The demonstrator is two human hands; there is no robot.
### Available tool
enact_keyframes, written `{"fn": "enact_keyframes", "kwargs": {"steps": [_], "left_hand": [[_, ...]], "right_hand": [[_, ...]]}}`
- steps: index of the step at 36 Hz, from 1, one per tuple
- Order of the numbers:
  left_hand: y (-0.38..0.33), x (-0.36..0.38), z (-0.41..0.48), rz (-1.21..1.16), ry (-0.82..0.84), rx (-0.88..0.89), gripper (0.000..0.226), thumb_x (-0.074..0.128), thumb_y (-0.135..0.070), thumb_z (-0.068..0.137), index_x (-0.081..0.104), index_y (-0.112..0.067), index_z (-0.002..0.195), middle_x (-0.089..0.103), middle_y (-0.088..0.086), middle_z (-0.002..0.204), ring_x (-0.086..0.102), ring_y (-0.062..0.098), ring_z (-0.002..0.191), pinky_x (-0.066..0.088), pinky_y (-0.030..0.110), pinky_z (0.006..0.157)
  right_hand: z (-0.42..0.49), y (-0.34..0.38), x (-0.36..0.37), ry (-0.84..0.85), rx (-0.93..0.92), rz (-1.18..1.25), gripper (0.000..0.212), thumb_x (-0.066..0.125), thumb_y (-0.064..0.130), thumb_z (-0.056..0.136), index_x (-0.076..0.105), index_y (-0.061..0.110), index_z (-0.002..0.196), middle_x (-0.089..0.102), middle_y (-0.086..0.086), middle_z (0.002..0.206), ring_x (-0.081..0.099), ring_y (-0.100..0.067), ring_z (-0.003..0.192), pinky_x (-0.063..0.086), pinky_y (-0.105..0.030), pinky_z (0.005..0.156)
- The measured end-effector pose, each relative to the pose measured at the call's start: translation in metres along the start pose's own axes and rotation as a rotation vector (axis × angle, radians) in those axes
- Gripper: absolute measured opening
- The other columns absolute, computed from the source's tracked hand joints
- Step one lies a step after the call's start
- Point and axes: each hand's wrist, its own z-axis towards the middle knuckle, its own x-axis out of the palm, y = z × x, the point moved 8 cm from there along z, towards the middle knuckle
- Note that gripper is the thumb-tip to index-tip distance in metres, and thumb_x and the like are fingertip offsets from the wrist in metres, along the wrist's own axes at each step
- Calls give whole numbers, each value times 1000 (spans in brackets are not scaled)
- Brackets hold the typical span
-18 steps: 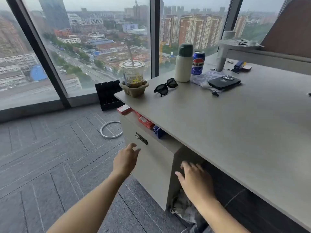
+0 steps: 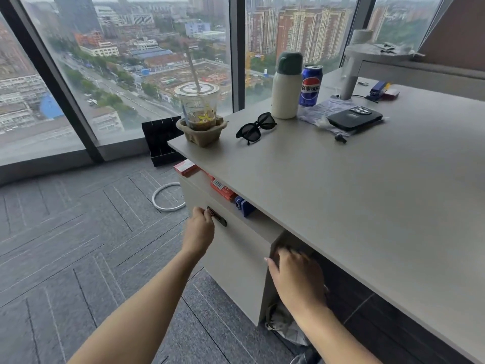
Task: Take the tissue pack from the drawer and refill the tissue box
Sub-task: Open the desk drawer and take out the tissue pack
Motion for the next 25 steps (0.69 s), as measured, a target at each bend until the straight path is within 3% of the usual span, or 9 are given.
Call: {"fn": "enact_keyframes", "kwargs": {"steps": [4,9,13,16,25], "left_hand": [[2,5,3,-90,12,-63,30,31,-30,100,46,-4,102,64,21,92,61,25,59,58,50,72],[7,9,6,-118,32,-93,30,30,-29,100,46,-4,104,62,14,83,62,25,56,56,47,77],[5,9,2,-157,75,-105,26,31,-27,102,44,-4,106,60,13,83,58,23,57,51,38,64],[6,8,0,-167,98,-137,24,30,-26,103,42,-6,106,57,11,82,57,22,59,38,30,51],[45,-33,-31,-163,-14,-97,24,31,-26,100,44,-7,104,58,13,78,56,27,54,37,29,45]], "right_hand": [[-1,0,2,-15,16,-56,24,76,36,76,63,16,70,68,-4,63,65,-25,60,48,-32,51],[-4,0,-2,-62,29,3,20,75,33,78,65,16,75,70,-4,67,66,-26,63,50,-34,54],[-6,0,-4,-79,28,70,18,69,33,84,67,15,80,72,-5,73,67,-26,69,48,-33,56],[-6,2,-6,-72,22,121,19,68,34,85,66,15,80,73,-6,75,68,-28,71,41,-32,55],[-27,41,1,76,-237,171,25,64,48,84,62,24,80,71,5,77,63,-17,72,38,-30,62]]}}
